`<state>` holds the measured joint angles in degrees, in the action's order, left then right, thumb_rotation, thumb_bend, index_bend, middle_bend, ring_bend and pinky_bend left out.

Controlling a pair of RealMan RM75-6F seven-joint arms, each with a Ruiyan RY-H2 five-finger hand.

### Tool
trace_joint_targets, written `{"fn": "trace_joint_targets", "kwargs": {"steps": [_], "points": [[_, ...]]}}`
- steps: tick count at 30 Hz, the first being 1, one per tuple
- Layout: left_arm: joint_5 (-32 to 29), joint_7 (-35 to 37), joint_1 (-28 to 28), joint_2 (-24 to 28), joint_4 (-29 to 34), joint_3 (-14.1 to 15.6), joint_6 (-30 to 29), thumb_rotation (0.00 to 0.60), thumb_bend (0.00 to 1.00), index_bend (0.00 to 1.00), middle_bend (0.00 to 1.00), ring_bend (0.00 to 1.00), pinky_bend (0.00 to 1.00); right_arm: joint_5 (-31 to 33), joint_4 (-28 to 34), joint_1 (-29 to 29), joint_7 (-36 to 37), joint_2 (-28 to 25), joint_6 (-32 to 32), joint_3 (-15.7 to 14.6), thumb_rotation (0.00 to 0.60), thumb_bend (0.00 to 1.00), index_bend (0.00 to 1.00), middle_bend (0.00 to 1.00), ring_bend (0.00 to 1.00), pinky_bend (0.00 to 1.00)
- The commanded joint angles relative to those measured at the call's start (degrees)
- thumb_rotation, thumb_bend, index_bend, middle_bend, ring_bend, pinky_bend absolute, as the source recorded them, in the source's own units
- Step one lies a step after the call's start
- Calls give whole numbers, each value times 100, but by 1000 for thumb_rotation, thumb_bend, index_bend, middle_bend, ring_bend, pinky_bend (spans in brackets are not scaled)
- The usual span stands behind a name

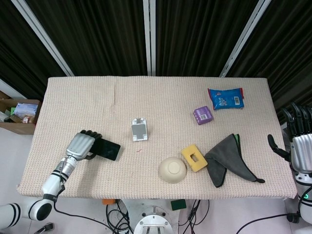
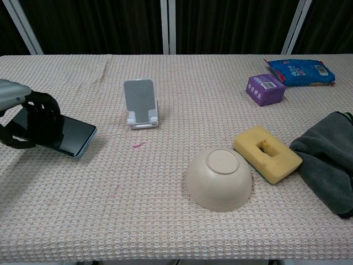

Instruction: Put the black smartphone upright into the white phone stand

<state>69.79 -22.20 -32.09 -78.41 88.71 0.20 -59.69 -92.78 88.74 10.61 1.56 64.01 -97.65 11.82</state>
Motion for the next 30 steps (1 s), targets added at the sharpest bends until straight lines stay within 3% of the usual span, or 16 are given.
{"fn": "trace_joint_targets", "kwargs": {"steps": [1,7,12,21,30], "points": [[227,-40,73,189,119,-80,-332,600,381,635,694,398,512,10,-5,-14,5,-8,-11,0,586,364,0,0,0,0],[905,-663,120,576,297,-337,-1256,600,381,644,701,413,519,45,-19,-53,51,-27,-53,10,584,365,0,0,0,0],[1882,-1704,-89,580,107,-454,-1785,600,380,644,742,432,535,105,-68,-65,103,14,-50,21,585,365,0,0,0,0],[2926,-3170,-860,231,-542,-645,-1343,600,377,626,697,421,485,161,-112,-106,222,20,-137,73,586,365,0,0,0,0],[3604,-3457,-1544,85,-1139,-650,-769,600,383,629,668,403,432,184,-127,-198,341,-13,-271,94,585,366,0,0,0,0]]}}
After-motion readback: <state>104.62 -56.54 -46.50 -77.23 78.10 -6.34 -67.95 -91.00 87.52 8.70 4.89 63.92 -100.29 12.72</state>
